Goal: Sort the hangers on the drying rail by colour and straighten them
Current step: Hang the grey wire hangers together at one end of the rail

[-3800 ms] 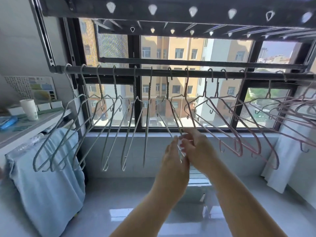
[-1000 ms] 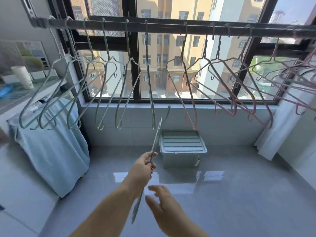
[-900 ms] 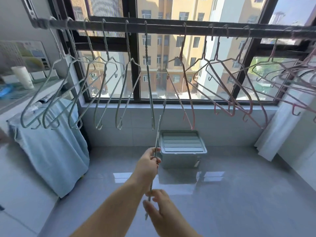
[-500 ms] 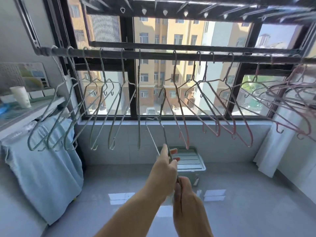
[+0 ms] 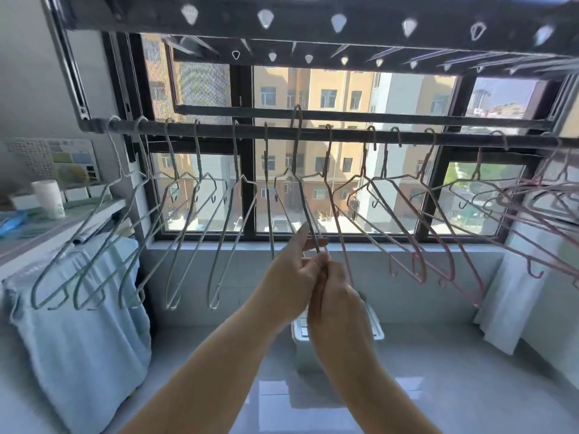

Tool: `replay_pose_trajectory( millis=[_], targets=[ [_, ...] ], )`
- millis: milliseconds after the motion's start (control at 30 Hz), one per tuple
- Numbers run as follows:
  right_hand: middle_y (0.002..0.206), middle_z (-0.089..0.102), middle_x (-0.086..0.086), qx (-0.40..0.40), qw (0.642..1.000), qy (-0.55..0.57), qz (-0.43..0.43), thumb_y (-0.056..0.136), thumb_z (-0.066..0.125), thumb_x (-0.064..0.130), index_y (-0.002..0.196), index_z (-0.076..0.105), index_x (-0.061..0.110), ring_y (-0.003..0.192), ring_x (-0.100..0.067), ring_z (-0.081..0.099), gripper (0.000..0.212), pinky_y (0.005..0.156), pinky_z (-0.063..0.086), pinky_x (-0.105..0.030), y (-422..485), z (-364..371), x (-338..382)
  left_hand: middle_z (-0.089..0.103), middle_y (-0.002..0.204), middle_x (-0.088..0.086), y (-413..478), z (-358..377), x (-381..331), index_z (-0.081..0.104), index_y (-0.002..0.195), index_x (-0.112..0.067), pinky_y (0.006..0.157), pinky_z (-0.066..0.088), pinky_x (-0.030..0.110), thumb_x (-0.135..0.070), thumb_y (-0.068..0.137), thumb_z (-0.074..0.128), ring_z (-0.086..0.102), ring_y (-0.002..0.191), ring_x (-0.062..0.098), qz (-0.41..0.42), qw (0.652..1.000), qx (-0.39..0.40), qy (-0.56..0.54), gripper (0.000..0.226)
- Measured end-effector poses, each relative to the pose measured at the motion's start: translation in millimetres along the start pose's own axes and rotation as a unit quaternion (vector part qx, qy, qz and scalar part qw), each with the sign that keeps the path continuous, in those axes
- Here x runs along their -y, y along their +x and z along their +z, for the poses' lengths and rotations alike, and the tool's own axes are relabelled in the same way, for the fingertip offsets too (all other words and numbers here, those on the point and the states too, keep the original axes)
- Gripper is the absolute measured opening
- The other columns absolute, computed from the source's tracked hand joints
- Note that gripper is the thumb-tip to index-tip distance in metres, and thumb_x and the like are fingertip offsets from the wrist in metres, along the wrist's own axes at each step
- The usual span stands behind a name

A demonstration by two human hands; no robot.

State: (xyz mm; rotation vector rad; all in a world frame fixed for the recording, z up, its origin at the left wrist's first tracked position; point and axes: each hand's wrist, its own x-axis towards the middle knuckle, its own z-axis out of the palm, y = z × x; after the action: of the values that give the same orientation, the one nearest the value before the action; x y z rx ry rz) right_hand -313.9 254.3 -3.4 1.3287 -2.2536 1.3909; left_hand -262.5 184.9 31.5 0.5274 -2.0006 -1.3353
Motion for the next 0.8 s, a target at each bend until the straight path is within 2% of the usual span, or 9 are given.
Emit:
replay_pose_trajectory(
  millis=[67, 133, 200, 300, 433, 567, 633, 733, 800],
  targets=[
    [0.097, 0.067, -0.008, 0.009, 1.000, -0.022, 0.009, 0.094, 0.038, 0.017, 0.119, 0.040, 0.010, 0.093, -0.027, 0.064, 0.026, 0.061, 0.035, -0.023, 11.3, 4.0, 5.8, 0.055, 0.108, -0.015, 8.5, -2.8, -3.0, 0.027, 0.140, -0.024, 0.077, 0.040, 0.004, -0.018, 0.093, 0.046, 0.054, 0.096, 0.006, -0.008, 1.000, -0.007, -0.004, 0.051],
    [0.100, 0.067, -0.010, 0.021, 0.999, -0.047, 0.013, 0.093, 0.039, 0.014, 0.119, 0.038, 0.009, 0.094, -0.027, 0.064, 0.026, 0.067, 0.040, -0.028, 18.0, 8.4, 9.3, 0.056, 0.120, -0.007, 15.7, -4.0, -1.1, 0.029, 0.139, -0.022, 0.095, 0.041, 0.023, -0.017, 0.094, 0.045, 0.053, 0.107, 0.013, -0.023, 1.000, -0.016, -0.011, 0.048],
    [0.102, 0.067, -0.009, 0.022, 0.998, -0.054, 0.023, 0.093, 0.039, 0.013, 0.118, 0.040, 0.008, 0.096, -0.027, 0.064, 0.026, 0.066, 0.039, -0.028, 21.5, 11.7, 9.5, 0.056, 0.122, -0.002, 21.6, -4.2, 3.6, 0.032, 0.137, -0.020, 0.101, 0.039, 0.034, -0.015, 0.094, 0.045, 0.053, 0.110, 0.018, -0.040, 0.999, -0.027, -0.017, 0.046],
    [0.103, 0.066, -0.011, 0.033, 0.997, -0.060, 0.043, 0.093, 0.038, 0.011, 0.117, 0.041, 0.007, 0.097, -0.026, 0.064, 0.024, 0.065, 0.036, -0.024, 22.2, 16.9, 8.7, 0.054, 0.126, 0.002, 25.6, -4.3, 11.3, 0.033, 0.137, -0.018, 0.104, 0.037, 0.041, -0.016, 0.093, 0.046, 0.051, 0.113, 0.021, -0.064, 0.997, -0.034, -0.015, 0.046],
    [0.103, 0.067, -0.014, 0.059, 0.996, -0.039, 0.047, 0.093, 0.038, 0.009, 0.122, 0.038, 0.007, 0.097, -0.030, 0.064, 0.029, 0.073, 0.047, -0.033, 17.9, 22.2, 8.5, 0.056, 0.121, 0.001, 24.8, -5.2, 19.1, 0.037, 0.133, -0.017, 0.103, 0.038, 0.042, -0.013, 0.093, 0.043, 0.053, 0.110, 0.021, -0.070, 0.997, -0.027, -0.019, 0.040],
    [0.113, 0.063, -0.011, 0.099, 0.994, -0.019, 0.048, 0.093, 0.040, 0.011, 0.127, 0.034, 0.010, 0.105, -0.028, 0.060, 0.035, 0.071, 0.038, -0.026, 13.8, 22.2, 6.9, 0.050, 0.130, 0.005, 23.9, -5.3, 23.3, 0.029, 0.139, -0.018, 0.106, 0.034, 0.042, -0.014, 0.094, 0.042, 0.047, 0.118, 0.023, -0.078, 0.996, -0.027, -0.028, 0.047],
    [0.127, 0.052, -0.007, 0.120, 0.992, -0.013, 0.043, 0.093, 0.042, 0.015, 0.134, 0.030, 0.013, 0.115, -0.026, 0.053, 0.042, 0.077, 0.037, -0.026, 10.0, 19.2, 6.0, 0.047, 0.133, 0.002, 23.3, -4.9, 24.9, 0.028, 0.139, -0.018, 0.106, 0.033, 0.037, -0.015, 0.094, 0.043, 0.045, 0.120, 0.020, -0.069, 0.997, -0.033, -0.022, 0.048],
    [0.141, 0.032, -0.002, 0.160, 0.984, -0.063, 0.043, 0.093, 0.046, 0.018, 0.143, 0.017, 0.021, 0.126, -0.024, 0.043, 0.058, 0.096, 0.038, -0.033, 2.1, 10.1, 0.0, 0.047, 0.130, -0.002, 19.4, -3.2, 25.6, 0.026, 0.139, -0.016, 0.087, 0.037, 0.022, -0.013, 0.092, 0.048, 0.047, 0.111, 0.013, -0.055, 0.998, -0.026, 0.007, 0.052],
    [0.142, 0.031, 0.000, 0.137, 0.986, -0.089, 0.023, 0.091, 0.048, 0.012, 0.143, 0.019, 0.021, 0.122, -0.021, 0.048, 0.060, 0.097, 0.040, -0.033, -5.1, -1.4, -4.4, 0.044, 0.135, 0.003, 16.0, 0.4, 29.9, 0.021, 0.141, -0.016, 0.086, 0.042, 0.020, -0.010, 0.089, 0.051, 0.047, 0.114, 0.015, -0.050, 0.998, -0.013, 0.024, 0.060]
  ],
)
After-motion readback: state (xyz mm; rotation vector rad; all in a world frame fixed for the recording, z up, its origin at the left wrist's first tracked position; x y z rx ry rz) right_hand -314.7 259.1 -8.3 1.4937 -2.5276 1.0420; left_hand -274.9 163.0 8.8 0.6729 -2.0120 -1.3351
